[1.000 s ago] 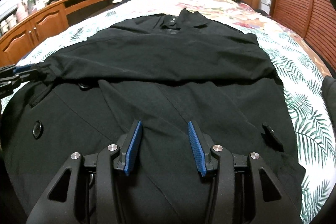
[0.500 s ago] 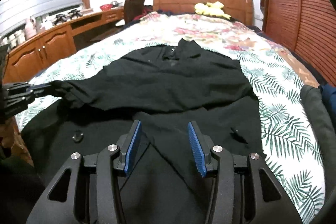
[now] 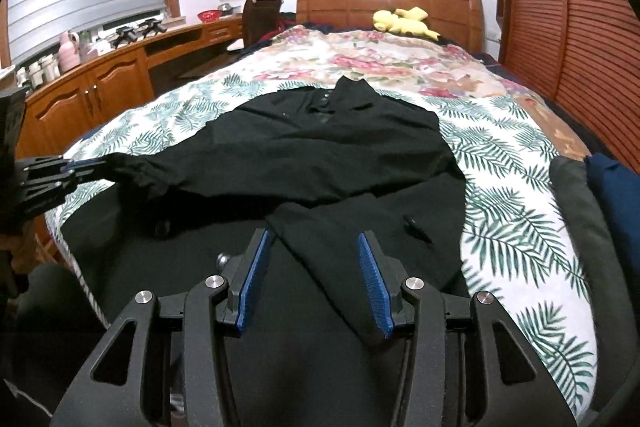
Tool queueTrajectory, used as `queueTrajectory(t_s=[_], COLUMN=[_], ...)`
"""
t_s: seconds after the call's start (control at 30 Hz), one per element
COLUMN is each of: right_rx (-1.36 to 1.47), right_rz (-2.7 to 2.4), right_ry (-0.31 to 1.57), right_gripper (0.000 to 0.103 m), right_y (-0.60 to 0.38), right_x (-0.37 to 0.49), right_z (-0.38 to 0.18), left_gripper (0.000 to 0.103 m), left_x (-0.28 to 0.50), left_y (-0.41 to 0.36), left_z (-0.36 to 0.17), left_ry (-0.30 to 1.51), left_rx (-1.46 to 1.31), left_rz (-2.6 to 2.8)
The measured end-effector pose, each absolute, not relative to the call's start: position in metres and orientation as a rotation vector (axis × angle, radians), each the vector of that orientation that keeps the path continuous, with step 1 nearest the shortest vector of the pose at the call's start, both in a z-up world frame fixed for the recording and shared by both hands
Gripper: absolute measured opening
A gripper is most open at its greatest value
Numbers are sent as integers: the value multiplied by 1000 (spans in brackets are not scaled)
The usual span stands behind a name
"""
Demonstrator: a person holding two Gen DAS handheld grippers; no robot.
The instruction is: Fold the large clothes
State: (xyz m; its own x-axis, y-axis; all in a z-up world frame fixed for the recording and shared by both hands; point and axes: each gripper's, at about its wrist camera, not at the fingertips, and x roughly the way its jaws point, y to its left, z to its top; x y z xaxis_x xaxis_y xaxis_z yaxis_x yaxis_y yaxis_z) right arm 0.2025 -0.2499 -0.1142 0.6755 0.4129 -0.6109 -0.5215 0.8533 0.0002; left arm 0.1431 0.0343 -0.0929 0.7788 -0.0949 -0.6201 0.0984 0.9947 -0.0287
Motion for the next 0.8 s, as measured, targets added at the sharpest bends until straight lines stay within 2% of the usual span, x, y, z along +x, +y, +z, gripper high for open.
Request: queueTrajectory(t_s=[0.13, 0.23, 0.37, 0.5, 0.8], right_rx=[-204, -211, -184, -150, -162], right_rz=[508, 491, 456, 428, 341], right_ry=[655, 657, 670, 700, 769], right_gripper=[46, 46, 46, 46, 46], right_y=[-267, -278, -295, -312, -341], right_x=[196, 193, 191, 192, 196], right_z=[-116, -117, -125, -137, -159], left_gripper=[5, 11, 25, 33, 38], left_x=[133, 124, 113, 105, 93], left_y=[37, 42, 55, 73, 109], left_z=[-92, -92, -94, -100, -134], left_ry=[675, 676, 688, 705, 783], left_rx=[-17, -30, -25, -4, -28], left_rz=[-101, -123, -119, -79, -27])
